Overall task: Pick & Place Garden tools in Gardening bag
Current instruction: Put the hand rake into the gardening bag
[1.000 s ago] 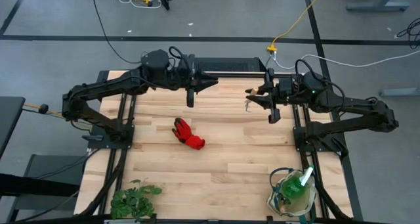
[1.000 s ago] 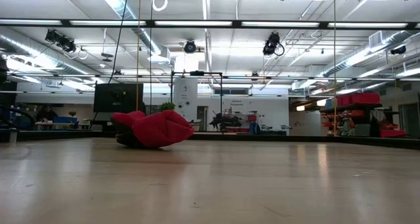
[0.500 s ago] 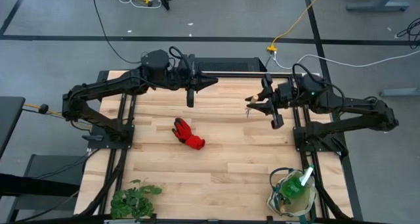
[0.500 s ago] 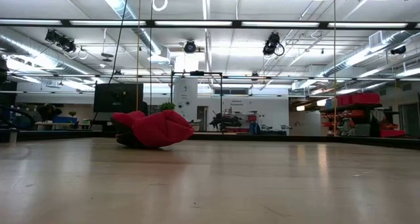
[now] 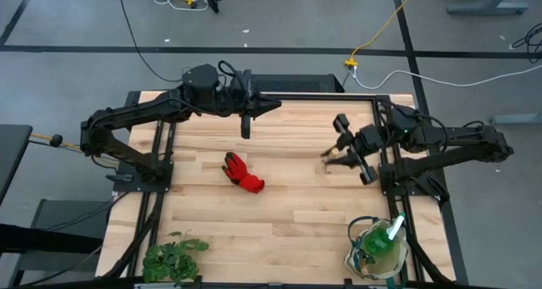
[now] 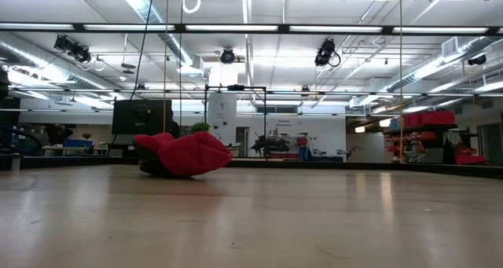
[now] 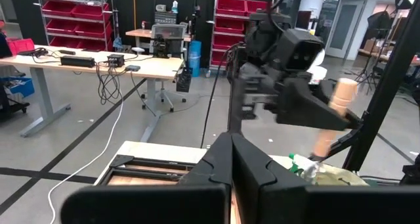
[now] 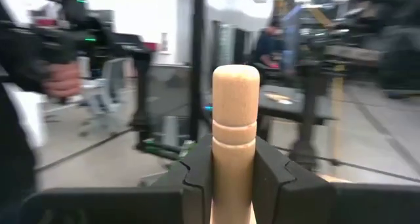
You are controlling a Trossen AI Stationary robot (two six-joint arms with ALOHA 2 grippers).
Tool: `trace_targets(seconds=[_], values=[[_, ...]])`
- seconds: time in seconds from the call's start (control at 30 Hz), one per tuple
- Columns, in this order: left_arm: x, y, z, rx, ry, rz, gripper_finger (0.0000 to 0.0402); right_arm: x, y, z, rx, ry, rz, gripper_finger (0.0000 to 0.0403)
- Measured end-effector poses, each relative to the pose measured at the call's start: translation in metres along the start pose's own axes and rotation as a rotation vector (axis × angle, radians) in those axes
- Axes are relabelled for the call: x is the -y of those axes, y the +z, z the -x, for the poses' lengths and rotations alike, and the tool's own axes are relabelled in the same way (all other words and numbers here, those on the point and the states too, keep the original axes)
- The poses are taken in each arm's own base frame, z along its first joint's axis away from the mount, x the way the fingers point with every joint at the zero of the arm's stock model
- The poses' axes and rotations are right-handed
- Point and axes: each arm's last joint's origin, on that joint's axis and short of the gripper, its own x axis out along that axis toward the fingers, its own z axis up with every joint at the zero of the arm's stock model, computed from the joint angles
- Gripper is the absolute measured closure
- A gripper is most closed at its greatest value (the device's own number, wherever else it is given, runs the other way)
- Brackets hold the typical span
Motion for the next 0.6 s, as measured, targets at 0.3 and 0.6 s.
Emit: trace_targets(seconds=[0.3, 0.6], values=[[0.000, 0.000, 0.000, 0.000, -0.004, -0.001, 0.0399, -0.029, 0.001, -0.007, 0.007, 0.253, -0.054, 0.0336], [0.000, 0.000, 0.000, -0.003, -0.003, -0.003, 0.0399, -0.049, 0.002, -0.011, 0.008, 0.270, -0.082, 0.0336]])
